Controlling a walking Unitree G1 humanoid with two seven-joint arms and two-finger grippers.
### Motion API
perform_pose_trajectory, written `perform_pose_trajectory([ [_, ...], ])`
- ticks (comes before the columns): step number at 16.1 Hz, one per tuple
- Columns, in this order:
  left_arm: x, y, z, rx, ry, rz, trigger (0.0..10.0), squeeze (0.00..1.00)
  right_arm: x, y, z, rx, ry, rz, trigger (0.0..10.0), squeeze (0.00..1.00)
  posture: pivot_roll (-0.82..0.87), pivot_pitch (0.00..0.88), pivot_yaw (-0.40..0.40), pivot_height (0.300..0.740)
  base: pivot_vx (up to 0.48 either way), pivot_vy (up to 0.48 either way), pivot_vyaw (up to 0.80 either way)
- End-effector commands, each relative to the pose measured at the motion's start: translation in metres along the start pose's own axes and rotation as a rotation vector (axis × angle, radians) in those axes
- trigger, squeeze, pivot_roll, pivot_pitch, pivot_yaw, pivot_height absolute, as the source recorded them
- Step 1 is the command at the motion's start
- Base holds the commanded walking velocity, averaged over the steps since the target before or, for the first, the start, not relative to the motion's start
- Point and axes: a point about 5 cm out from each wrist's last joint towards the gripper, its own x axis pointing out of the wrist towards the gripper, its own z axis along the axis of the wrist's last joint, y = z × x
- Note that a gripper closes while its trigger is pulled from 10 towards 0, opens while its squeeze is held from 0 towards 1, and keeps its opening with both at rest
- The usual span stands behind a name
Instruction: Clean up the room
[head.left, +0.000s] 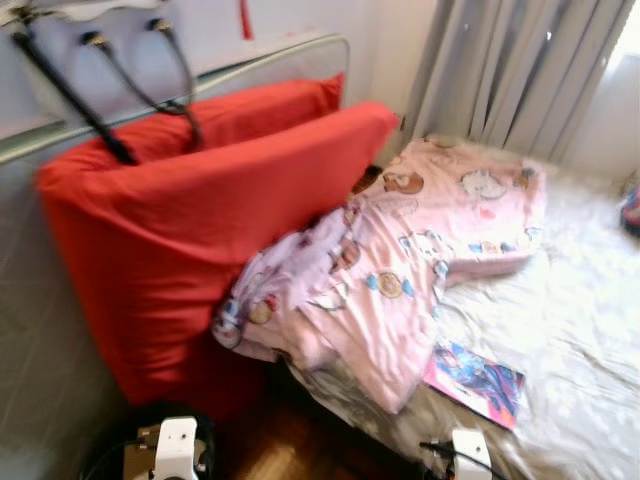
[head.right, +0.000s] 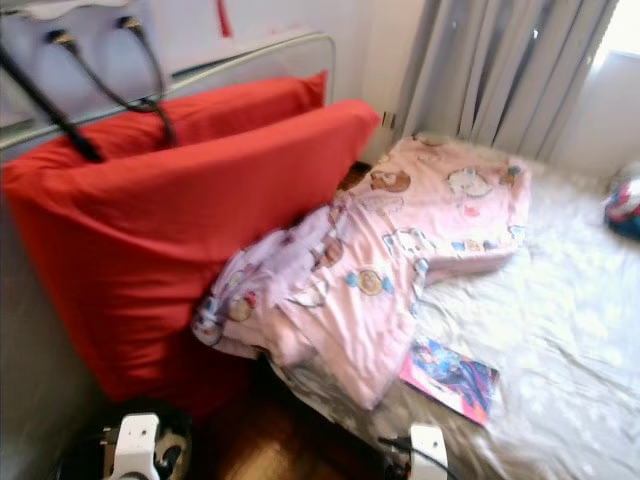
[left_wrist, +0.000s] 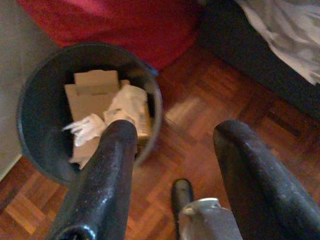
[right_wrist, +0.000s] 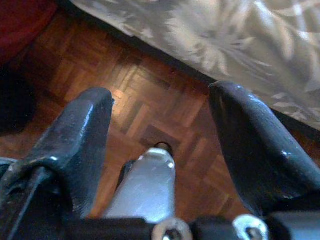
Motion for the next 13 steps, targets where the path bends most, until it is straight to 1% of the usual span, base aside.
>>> perform_pose_trajectory([
  [1,-0.0012,-0.0079,-0.0054,-0.001,0.023,-0.02,10.0,0.0,-0.0019,-0.0069,-0.0017,0.003,0.004,-0.024,10.0,0.0,0.07,0.0,-0.032,0.74,0.0,-0.48,0.0],
  [7,-0.0011,-0.0096,-0.0051,0.002,0.021,-0.026,10.0,0.0,-0.0022,-0.0072,-0.0031,-0.008,0.013,-0.022,10.0,0.0,0.06,0.0,-0.026,0.74,0.0,-0.48,-0.68],
  [13,-0.0022,-0.0119,-0.0087,0.008,0.031,-0.036,10.0,0.0,-0.0031,-0.0093,-0.0035,-0.007,0.004,-0.033,10.0,0.0,0.05,0.0,-0.027,0.74,0.0,-0.48,0.0],
])
